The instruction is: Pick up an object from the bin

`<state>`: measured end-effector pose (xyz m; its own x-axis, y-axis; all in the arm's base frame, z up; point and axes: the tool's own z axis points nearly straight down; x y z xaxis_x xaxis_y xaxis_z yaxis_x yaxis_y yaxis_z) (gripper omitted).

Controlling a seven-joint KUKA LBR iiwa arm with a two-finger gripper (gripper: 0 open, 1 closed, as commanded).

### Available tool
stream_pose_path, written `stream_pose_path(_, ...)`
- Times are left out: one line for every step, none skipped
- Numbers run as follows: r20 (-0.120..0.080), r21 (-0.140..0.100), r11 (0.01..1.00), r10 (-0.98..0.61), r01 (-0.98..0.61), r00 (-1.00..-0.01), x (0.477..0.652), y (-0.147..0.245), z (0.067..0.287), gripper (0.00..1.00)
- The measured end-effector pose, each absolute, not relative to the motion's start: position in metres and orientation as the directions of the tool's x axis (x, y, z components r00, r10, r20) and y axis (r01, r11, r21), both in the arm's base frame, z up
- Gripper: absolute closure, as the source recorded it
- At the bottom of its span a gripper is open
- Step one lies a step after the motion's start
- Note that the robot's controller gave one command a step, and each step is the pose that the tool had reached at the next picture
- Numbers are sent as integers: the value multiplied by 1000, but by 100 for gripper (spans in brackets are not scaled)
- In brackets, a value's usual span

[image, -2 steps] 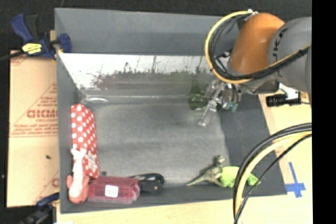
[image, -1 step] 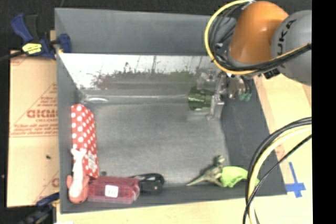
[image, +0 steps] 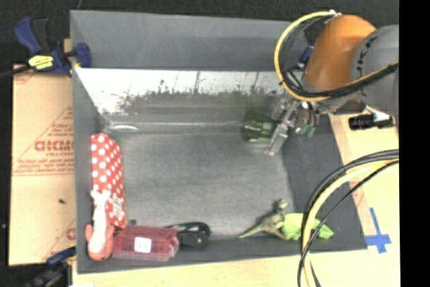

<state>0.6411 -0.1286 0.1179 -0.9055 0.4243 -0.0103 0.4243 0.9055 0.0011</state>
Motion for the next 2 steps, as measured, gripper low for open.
stream_pose_path(-7, 1, 967, 256, 256, -967, 648, -154, 70, 0)
stream_pose_path(-6, -2, 854, 520, 520, -854, 647, -135, 69, 100)
